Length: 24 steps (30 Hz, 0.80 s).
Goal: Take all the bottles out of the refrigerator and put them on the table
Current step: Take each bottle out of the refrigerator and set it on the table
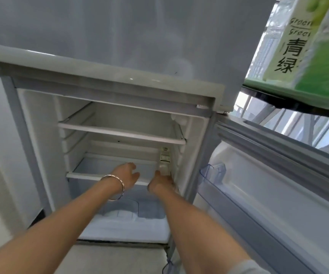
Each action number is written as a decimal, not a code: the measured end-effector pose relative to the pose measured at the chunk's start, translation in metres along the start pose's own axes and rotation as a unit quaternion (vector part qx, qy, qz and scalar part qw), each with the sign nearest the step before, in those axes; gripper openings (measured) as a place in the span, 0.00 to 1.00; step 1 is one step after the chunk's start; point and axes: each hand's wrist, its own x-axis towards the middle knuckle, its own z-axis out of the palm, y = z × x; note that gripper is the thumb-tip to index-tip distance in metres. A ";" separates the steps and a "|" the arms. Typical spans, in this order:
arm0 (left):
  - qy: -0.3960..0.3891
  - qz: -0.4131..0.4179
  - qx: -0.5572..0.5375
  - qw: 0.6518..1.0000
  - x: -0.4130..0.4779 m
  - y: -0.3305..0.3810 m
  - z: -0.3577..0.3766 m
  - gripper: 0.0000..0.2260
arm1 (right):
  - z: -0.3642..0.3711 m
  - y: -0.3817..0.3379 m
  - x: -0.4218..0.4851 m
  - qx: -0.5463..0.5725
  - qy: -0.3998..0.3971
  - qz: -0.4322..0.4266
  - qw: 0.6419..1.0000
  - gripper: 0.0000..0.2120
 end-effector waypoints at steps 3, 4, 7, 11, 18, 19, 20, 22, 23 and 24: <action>-0.006 0.000 -0.002 1.000 0.002 -0.008 0.007 0.20 | 0.012 0.006 0.006 -0.032 0.002 0.011 0.999 0.34; -0.009 0.000 -0.002 1.000 0.001 -0.010 0.009 0.20 | 0.013 0.008 0.008 -0.031 0.000 0.009 0.999 0.35; -0.012 0.004 -0.007 1.000 -0.002 -0.012 0.008 0.20 | 0.013 0.011 0.008 -0.022 0.032 -0.019 0.999 0.33; -0.002 0.001 -0.016 1.000 -0.009 -0.011 -0.002 0.20 | 0.016 0.006 -0.008 -0.032 0.067 -0.055 0.996 0.35; 0.003 0.011 -0.031 0.999 -0.028 0.008 -0.026 0.22 | -0.024 -0.003 -0.048 -0.072 0.214 -0.149 0.963 0.30; 0.002 0.015 -0.022 1.000 -0.032 0.012 -0.030 0.23 | -0.034 -0.003 -0.056 -0.082 0.219 -0.161 0.959 0.31; 0.003 0.023 -0.013 1.000 -0.035 0.016 -0.035 0.24 | -0.042 -0.003 -0.063 -0.093 0.215 -0.173 0.957 0.32; 0.006 0.037 -0.006 0.999 -0.046 0.030 -0.048 0.26 | -0.062 -0.002 -0.088 -0.104 0.206 -0.197 0.953 0.32; 0.004 0.036 0.002 0.999 -0.052 0.036 -0.055 0.27 | -0.071 -0.003 -0.100 -0.107 0.207 -0.211 0.949 0.30; 0.003 0.043 0.007 0.999 -0.057 0.043 -0.062 0.29 | -0.079 -0.004 -0.112 -0.109 0.211 -0.228 0.944 0.28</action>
